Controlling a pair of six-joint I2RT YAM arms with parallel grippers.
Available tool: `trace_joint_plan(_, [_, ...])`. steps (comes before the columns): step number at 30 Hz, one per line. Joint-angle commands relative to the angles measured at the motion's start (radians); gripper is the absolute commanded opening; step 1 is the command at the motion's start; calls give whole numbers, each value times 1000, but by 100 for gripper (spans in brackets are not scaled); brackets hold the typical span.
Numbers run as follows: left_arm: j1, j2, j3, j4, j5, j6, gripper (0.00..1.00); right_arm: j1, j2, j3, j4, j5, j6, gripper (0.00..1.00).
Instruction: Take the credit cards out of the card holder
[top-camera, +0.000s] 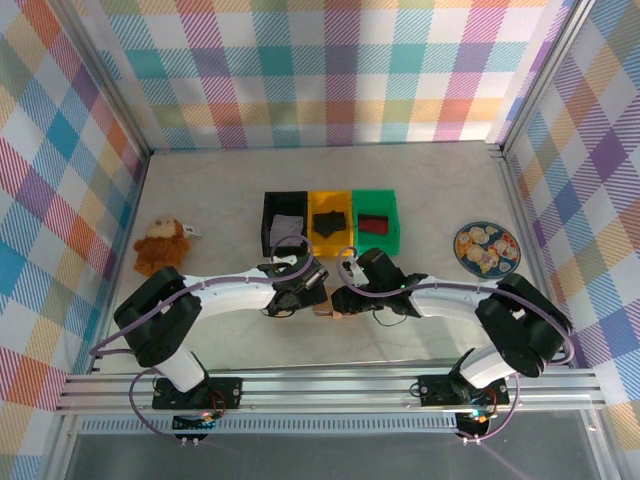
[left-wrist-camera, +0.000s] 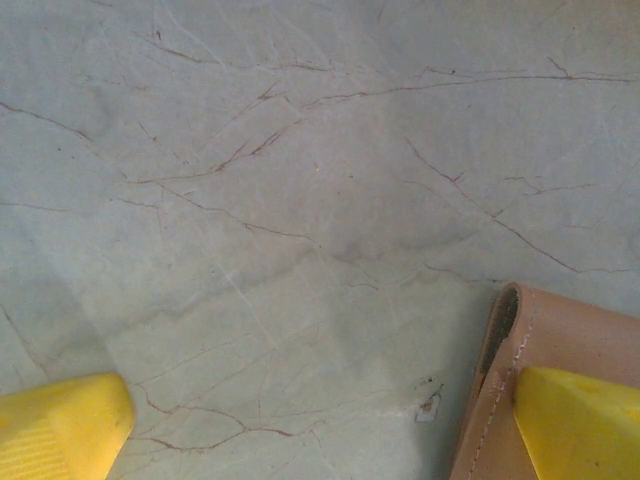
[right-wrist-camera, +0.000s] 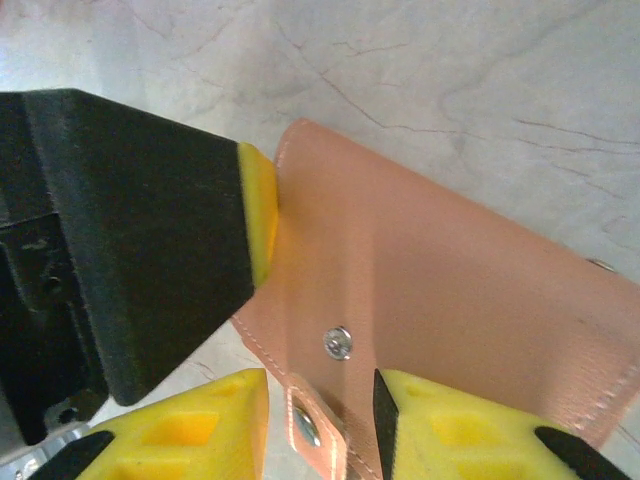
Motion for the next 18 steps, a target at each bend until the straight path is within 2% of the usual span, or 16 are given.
trace_joint_plan(1, [-14, 72, -60, 19, 114, -49, 100, -4, -2, 12, 83, -83, 15, 34])
trace_joint_plan(11, [-14, 73, -59, 22, 112, -50, 100, 22, -49, -63, 137, -155, 24, 31])
trace_joint_plan(18, [-14, 68, -60, 21, 111, -53, 100, 73, -74, -108, 172, -141, 47, 30])
